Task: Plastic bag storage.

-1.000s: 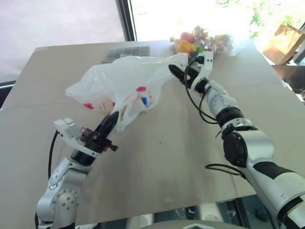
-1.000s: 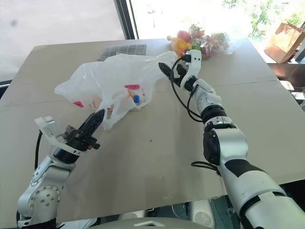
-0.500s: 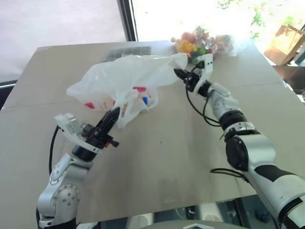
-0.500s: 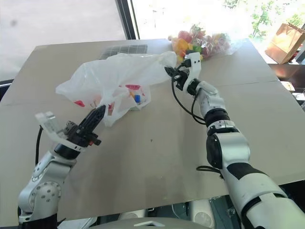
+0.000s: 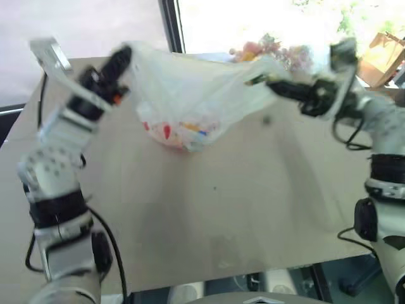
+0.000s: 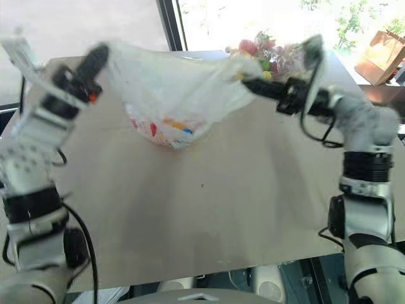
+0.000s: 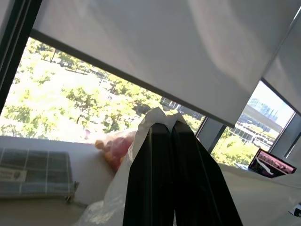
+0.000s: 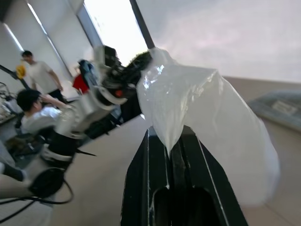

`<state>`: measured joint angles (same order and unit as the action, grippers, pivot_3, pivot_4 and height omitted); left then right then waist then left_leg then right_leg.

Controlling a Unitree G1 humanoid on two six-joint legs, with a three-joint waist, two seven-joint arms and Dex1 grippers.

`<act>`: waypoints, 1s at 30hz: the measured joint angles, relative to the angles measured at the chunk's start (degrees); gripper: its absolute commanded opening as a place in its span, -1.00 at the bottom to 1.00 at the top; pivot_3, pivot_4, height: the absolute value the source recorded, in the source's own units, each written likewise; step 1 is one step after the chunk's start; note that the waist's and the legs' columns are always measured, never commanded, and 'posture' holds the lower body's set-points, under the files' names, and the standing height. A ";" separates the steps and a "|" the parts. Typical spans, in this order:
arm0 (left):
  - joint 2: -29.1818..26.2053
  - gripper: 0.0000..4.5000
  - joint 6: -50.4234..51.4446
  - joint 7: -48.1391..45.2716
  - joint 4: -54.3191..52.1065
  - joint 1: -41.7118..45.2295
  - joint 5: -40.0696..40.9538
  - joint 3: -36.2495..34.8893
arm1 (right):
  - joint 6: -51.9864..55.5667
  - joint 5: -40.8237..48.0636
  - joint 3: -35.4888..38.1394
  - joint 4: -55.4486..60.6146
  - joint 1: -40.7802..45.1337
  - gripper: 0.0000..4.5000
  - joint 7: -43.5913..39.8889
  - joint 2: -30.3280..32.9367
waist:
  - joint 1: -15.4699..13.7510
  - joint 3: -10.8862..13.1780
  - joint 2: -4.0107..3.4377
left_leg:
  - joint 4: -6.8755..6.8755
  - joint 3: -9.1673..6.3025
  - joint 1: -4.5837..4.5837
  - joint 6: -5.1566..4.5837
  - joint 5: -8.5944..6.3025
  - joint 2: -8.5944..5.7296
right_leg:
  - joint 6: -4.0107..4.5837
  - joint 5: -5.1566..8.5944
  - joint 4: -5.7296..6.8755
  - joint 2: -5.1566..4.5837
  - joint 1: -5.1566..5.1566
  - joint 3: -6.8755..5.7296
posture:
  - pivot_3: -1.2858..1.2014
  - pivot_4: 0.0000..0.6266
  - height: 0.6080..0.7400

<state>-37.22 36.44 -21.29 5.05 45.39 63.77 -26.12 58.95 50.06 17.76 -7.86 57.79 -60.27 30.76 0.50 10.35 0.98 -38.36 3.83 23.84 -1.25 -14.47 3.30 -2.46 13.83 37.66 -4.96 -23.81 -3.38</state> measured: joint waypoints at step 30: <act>-5.25 0.81 6.67 -21.30 15.32 2.15 -8.34 -1.01 | 1.16 6.33 4.59 -8.24 -2.40 0.92 6.08 6.96 | 0.24 0.10 0.14 | -0.08 0.22 0.81 0.22 0.13 0.01 | -0.03 -0.01 0.15 -0.03 -0.91 0.16 | 0.03 -0.52 1.00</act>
<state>-42.48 43.11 -42.58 20.37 47.54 55.43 -27.12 60.11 56.38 22.35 -16.10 55.38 -54.19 37.72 0.74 10.45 1.13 -38.44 4.05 24.66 -1.03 -14.33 3.32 -2.49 13.83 37.81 -4.99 -24.72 -3.22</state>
